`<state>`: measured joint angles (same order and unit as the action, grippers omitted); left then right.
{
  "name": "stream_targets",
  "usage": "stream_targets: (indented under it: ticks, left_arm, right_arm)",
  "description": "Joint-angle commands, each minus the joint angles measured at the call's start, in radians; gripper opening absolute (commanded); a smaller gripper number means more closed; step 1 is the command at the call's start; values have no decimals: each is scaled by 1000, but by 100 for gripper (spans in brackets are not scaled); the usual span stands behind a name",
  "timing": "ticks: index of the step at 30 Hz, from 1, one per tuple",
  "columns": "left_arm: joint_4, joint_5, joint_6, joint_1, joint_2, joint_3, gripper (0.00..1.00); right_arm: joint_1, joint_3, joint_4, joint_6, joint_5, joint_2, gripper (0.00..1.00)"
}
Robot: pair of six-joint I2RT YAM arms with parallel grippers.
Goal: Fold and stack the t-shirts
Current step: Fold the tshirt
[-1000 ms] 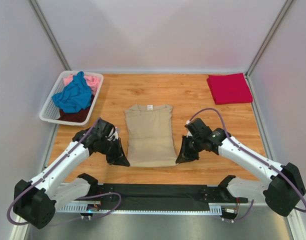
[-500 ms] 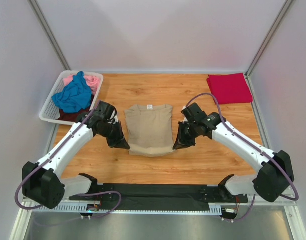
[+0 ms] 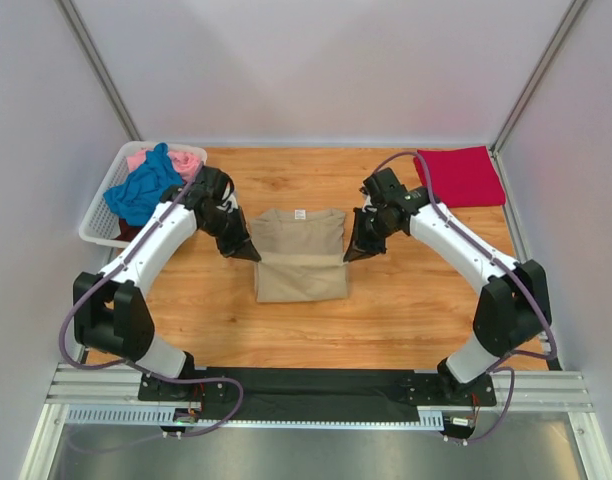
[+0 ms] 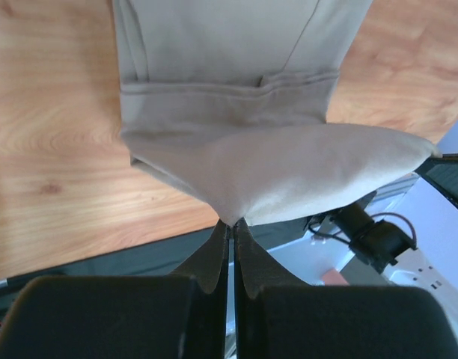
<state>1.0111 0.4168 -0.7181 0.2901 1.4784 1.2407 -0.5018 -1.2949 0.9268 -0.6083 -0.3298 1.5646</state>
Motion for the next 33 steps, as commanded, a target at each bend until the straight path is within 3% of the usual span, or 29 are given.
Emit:
stream_targets:
  ticks: [1,16,29,33]
  left_arm:
    - [-11,14,45,-29,58,104,0]
    - [-117,149,88,-154,321,364,0]
    - [-301,231,20,-164,488,459,0]
    - [-309,195,3,-164,537,479,0]
  right_arm:
    - [26,-121,9,74,-20,72,0]
    - [88,-455,20,142,-17,364,0]
    - [120,-544,-20,108,28,459,0]
    - [128,-585,-37,108,26,498,4]
